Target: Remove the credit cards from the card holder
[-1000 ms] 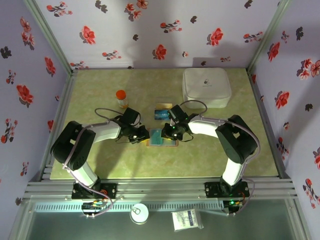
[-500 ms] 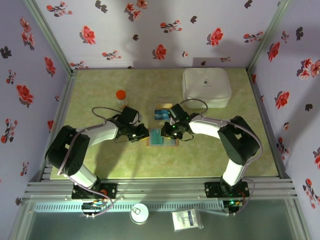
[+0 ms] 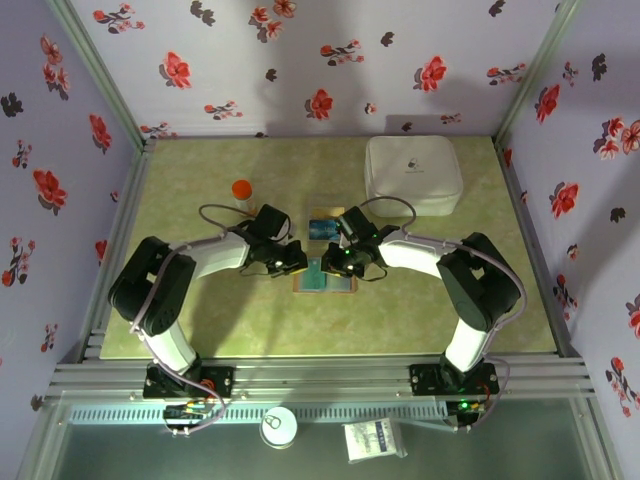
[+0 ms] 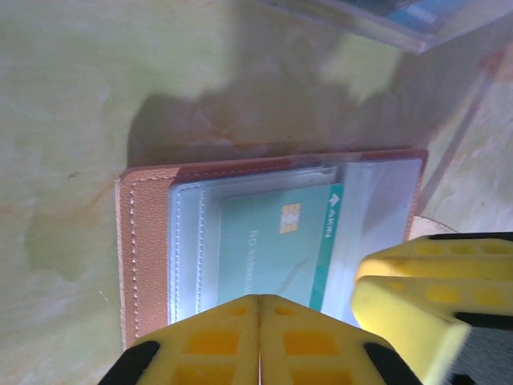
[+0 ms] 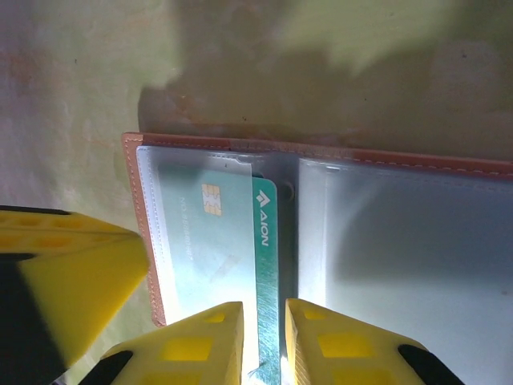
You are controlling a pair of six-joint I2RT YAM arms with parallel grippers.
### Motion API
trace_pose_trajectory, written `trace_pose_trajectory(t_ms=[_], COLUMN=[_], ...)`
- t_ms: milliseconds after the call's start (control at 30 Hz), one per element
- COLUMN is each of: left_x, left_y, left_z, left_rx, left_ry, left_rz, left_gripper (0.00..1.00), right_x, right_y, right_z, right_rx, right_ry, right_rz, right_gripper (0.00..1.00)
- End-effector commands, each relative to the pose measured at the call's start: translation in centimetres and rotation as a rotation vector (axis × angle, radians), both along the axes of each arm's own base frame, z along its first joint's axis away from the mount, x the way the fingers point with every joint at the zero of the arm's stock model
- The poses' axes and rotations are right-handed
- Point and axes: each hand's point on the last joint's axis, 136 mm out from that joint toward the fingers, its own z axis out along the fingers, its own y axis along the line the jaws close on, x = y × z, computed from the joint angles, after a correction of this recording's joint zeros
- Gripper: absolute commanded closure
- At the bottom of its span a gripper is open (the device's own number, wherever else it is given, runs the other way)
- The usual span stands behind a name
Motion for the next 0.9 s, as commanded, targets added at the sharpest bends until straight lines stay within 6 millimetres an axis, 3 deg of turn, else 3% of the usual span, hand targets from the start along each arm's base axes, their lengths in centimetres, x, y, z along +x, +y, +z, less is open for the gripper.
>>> trace_pose_trajectory(t_ms=[0, 233, 867], left_x=[-0.8, -1.5, -2.0], left_y=[0.1, 1.4, 1.9], left_z=[-1.0, -2.3, -2.4], left_rx=[0.025, 0.084, 0.09], left_ry=[0.031, 0.046, 0.046], left_rz=[-0.033, -0.026, -0.018], left_gripper=[0.94, 0.95, 0.95], right_x=[0.8, 0.6, 0.3], right_y=[1.1, 1.7, 2.2], right_z=[1.0, 0.6, -0.9], right_rx=[0.041, 0.055, 0.05], right_ry=[-0.015, 0.0, 0.034], right_rz=[0.0, 0.013, 0.026], right_gripper=[0.79, 0.78, 0.82])
